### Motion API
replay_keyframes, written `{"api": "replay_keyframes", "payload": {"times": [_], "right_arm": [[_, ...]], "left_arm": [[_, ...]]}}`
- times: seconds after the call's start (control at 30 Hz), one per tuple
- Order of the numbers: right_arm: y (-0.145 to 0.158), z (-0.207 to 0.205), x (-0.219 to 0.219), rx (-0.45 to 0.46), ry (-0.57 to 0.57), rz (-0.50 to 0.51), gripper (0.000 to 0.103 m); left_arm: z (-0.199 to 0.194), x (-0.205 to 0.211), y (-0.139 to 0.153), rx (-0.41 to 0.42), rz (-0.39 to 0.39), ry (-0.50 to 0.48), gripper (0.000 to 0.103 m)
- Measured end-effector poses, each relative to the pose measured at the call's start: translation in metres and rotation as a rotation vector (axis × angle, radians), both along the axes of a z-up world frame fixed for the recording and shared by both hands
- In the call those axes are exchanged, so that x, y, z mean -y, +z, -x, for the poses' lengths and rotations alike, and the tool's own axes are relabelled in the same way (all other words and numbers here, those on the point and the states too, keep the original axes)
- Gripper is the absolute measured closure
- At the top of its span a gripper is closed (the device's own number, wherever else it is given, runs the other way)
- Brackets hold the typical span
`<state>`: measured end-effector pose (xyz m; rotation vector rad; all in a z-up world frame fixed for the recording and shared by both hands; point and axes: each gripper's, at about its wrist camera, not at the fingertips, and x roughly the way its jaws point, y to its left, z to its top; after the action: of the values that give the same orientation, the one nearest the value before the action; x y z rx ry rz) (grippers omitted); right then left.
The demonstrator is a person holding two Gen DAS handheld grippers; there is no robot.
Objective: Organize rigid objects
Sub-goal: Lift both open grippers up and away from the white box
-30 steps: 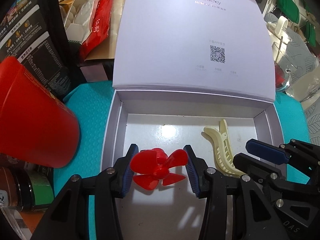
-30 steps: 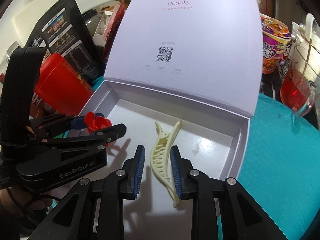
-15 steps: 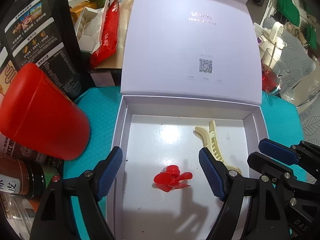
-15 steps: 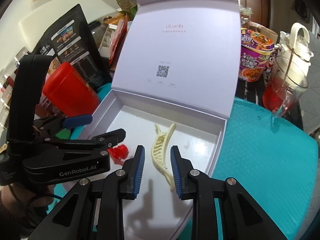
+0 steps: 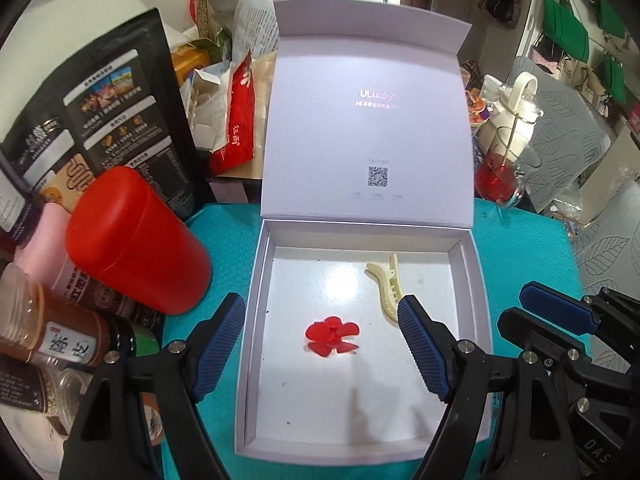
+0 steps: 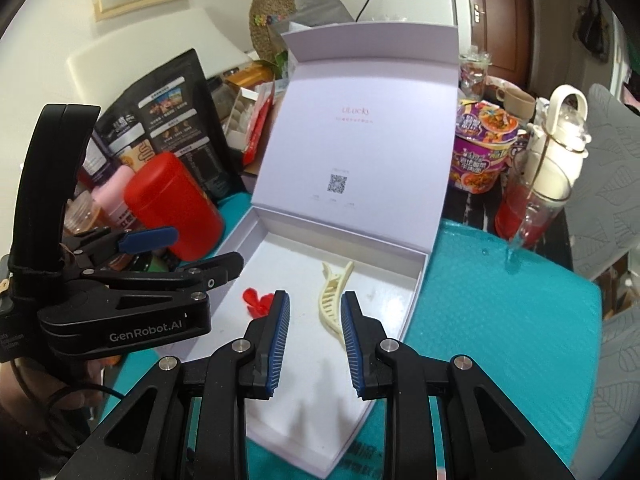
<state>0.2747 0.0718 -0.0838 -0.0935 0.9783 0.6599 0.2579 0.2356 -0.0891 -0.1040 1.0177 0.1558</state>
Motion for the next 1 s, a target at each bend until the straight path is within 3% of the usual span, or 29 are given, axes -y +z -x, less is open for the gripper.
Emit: {"api": "replay_keyframes", "payload": {"times": [0.53, 1.0], "right_arm": [[0.072, 0.067, 0.043, 0.111, -0.061, -0.027, 0.076], [0.106, 0.136, 0.103, 0.191, -0.090, -0.054, 0.049]], "left_arm": [[0.071, 0.040, 0.073, 0.097, -0.023, -0.020, 0.024], [0.139, 0.090, 0.106, 0.172, -0.033, -0.018, 0.023]]}}
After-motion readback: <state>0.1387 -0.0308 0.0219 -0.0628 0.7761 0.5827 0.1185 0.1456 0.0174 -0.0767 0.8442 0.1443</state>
